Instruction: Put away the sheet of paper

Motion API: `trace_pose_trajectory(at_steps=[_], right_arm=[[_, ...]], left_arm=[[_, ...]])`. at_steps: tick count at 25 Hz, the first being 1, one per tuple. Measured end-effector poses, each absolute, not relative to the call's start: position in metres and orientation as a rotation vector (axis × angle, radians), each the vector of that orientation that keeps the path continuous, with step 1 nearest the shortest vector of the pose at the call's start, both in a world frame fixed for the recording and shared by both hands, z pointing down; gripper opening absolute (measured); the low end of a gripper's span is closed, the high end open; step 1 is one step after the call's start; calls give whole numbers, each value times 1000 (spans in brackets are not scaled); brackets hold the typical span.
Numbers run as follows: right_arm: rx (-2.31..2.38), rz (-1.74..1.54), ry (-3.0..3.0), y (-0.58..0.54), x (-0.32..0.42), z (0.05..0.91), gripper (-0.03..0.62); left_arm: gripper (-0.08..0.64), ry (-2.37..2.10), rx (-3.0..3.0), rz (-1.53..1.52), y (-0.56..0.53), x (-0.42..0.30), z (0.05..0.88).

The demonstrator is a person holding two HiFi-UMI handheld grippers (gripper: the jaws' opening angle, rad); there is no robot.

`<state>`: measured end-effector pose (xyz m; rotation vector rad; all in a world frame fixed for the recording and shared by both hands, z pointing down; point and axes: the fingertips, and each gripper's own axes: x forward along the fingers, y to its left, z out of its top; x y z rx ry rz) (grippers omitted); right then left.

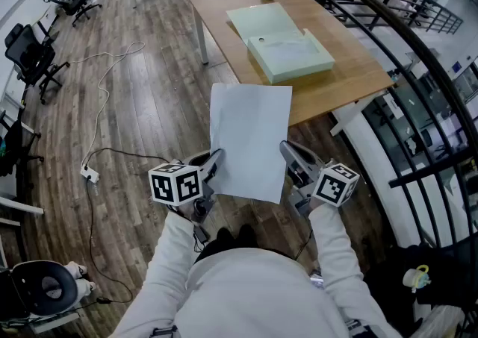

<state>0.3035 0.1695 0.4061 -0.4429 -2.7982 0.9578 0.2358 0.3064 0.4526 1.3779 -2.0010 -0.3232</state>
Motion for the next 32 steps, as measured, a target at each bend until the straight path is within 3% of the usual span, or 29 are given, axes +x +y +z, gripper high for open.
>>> trace_pose_trajectory(at_steps=[20, 32], right_arm=[[-439, 923, -2823, 161, 301, 410, 28], [-409, 927, -2823, 136, 247, 417, 28]], left_arm=[[17, -2053, 1356, -284, 298, 238, 453], [17, -2036, 1353, -320, 275, 186, 458]])
